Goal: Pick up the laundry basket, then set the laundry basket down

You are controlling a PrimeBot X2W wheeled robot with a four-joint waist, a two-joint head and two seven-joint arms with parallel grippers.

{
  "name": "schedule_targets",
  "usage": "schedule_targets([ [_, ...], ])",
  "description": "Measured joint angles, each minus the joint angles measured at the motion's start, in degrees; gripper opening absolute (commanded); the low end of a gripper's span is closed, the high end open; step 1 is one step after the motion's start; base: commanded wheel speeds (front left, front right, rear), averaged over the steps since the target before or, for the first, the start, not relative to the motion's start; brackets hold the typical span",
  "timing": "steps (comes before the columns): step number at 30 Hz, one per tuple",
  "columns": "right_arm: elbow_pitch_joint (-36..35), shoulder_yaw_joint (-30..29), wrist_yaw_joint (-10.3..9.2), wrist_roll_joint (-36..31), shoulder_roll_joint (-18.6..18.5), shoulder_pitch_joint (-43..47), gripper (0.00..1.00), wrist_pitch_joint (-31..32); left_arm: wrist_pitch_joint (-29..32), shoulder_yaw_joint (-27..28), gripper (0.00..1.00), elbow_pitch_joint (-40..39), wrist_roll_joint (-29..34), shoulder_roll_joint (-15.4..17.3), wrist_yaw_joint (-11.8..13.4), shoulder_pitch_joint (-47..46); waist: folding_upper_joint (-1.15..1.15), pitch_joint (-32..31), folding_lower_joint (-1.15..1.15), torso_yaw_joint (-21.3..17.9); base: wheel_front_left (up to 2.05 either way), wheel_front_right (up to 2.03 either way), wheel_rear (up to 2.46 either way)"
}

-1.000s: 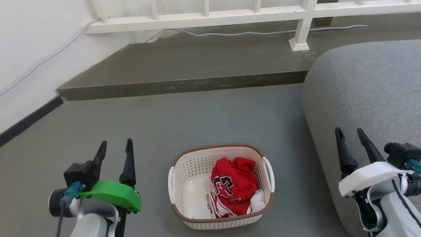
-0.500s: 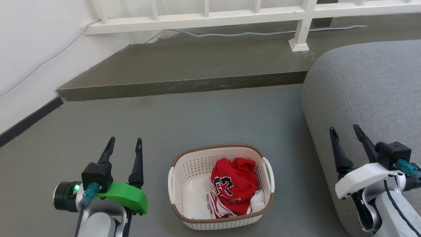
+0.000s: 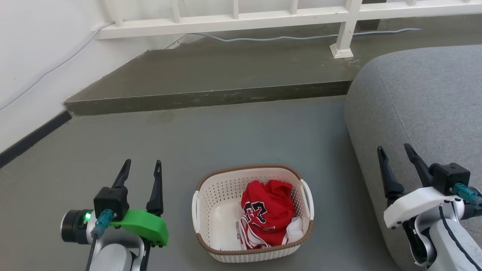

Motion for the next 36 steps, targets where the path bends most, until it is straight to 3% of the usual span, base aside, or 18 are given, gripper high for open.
schedule_targets([
  [20,0.6,-1.0,1.05,-0.5,0.4,0.0,1.00,0.0,0.0,0.4,1.00,0.8,0.0,-0.5,-0.1,-0.3,0.00,0.9,0.00,0.2,0.00,0.00,0.00],
  [36,0.2,-1.2,2.16,-0.5,1.4,-4.2,1.00,0.0,-0.2,0.1,1.00,-0.6,0.5,-1.7,0.0,-4.7,0.00,8.5,0.00,0.5,0.00,0.00,0.00],
])
